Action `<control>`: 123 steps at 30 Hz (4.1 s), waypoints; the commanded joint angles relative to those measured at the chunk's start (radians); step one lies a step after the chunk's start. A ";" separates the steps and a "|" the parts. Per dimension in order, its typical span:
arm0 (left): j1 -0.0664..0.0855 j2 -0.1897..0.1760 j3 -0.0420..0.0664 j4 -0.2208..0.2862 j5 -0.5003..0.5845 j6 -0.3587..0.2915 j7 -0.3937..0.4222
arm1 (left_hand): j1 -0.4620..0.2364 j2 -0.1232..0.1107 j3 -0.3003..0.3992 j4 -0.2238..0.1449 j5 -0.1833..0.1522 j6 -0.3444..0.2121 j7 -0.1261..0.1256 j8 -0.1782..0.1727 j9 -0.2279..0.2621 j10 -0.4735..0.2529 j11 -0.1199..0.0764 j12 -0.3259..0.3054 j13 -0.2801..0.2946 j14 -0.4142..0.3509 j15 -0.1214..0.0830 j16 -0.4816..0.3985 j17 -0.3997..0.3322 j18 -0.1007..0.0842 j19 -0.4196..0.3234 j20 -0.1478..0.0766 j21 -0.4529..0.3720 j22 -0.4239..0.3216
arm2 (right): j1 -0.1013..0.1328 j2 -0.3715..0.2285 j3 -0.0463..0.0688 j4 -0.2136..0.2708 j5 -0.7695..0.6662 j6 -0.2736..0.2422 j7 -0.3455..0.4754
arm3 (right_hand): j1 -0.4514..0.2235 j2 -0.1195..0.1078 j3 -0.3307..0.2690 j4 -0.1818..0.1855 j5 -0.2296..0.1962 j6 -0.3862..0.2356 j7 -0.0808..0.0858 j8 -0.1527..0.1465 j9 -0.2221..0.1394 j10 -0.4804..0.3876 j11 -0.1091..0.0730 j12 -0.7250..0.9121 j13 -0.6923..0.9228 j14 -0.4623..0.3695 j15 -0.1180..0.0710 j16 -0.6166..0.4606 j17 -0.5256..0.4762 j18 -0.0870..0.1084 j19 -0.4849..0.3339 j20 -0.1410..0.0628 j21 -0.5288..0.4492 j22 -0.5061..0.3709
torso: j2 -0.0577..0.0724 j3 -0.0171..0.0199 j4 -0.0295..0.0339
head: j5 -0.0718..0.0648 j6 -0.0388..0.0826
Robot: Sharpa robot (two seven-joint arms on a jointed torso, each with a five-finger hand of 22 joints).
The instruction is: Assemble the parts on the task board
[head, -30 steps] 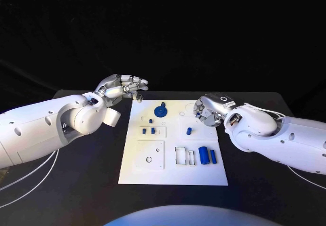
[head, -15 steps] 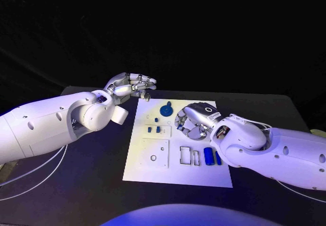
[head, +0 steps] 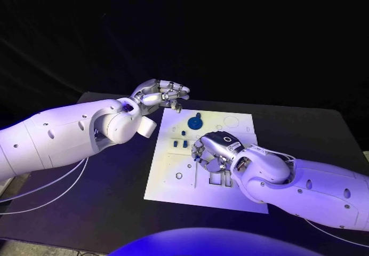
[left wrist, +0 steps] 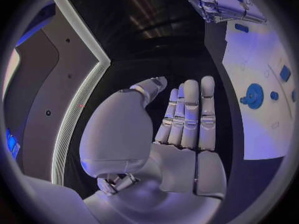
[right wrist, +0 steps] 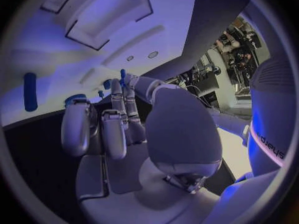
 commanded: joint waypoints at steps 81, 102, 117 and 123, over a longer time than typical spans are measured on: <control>0.000 0.003 -0.001 0.008 0.003 0.017 -0.017 | -0.008 -0.002 0.007 -0.005 0.008 -0.011 0.003 -0.004 0.000 -0.011 0.003 0.008 -0.002 -0.010 0.000 -0.005 -0.003 0.009 0.000 -0.004 -0.011 -0.003 | -0.043 0.079 -0.004 -0.079 -0.051 0.092 0.021 | -0.054 -0.006 -0.009 -0.013 0.018 -0.028 0.011 -0.011 0.008 0.011 -0.019 -0.039 -0.003 0.050 0.002 -0.001 -0.004 -0.007 -0.008 0.006 -0.019 0.161 | 0.001 0.0006 -0.0019 | 0.047 -0.038; 0.000 0.003 -0.001 0.005 0.002 0.021 -0.023 | -0.007 0.000 0.009 -0.006 0.008 -0.011 0.003 -0.003 0.001 -0.012 0.002 0.009 -0.002 -0.011 0.000 -0.005 -0.004 0.009 0.000 -0.004 -0.012 -0.003 | -0.043 0.062 -0.005 -0.066 -0.048 0.000 0.025 | -0.106 -0.061 -0.055 -0.023 0.039 -0.103 0.047 -0.070 -0.018 -0.135 0.023 -0.042 -0.040 0.040 0.038 -0.014 -0.041 0.003 -0.027 0.038 -0.074 0.148 | 0.001 0.0006 -0.0013 | 0.041 -0.038; 0.000 -0.003 -0.001 0.002 0.002 0.022 -0.023 | -0.006 0.001 0.010 -0.007 0.008 -0.011 0.003 -0.003 0.001 -0.012 0.002 0.009 -0.002 -0.011 0.000 -0.005 -0.004 0.009 0.000 -0.004 -0.012 -0.003 | 0.013 -0.105 0.014 0.073 0.020 -0.067 0.008 | -0.106 -0.061 -0.064 -0.024 0.047 -0.103 0.048 -0.073 -0.020 -0.138 0.023 -0.036 -0.042 0.039 0.039 -0.015 -0.042 0.002 -0.026 0.040 -0.073 0.148 | -0.001 0.0012 -0.0048 | 0.019 -0.022; 0.000 -0.003 -0.003 0.001 0.002 0.024 -0.023 | -0.005 0.002 0.011 -0.008 0.008 -0.011 0.003 -0.002 0.002 -0.012 0.002 0.010 -0.002 -0.011 0.000 -0.005 -0.005 0.009 0.000 -0.004 -0.013 -0.003 | 0.058 -0.166 0.019 0.086 0.066 -0.028 -0.006 | -0.107 -0.065 -0.071 -0.025 0.048 -0.109 0.048 -0.078 -0.023 -0.136 0.023 -0.032 -0.042 0.039 0.039 -0.015 -0.041 0.002 -0.025 0.041 -0.071 0.149 | -0.001 0.0007 -0.0026 | -0.003 -0.012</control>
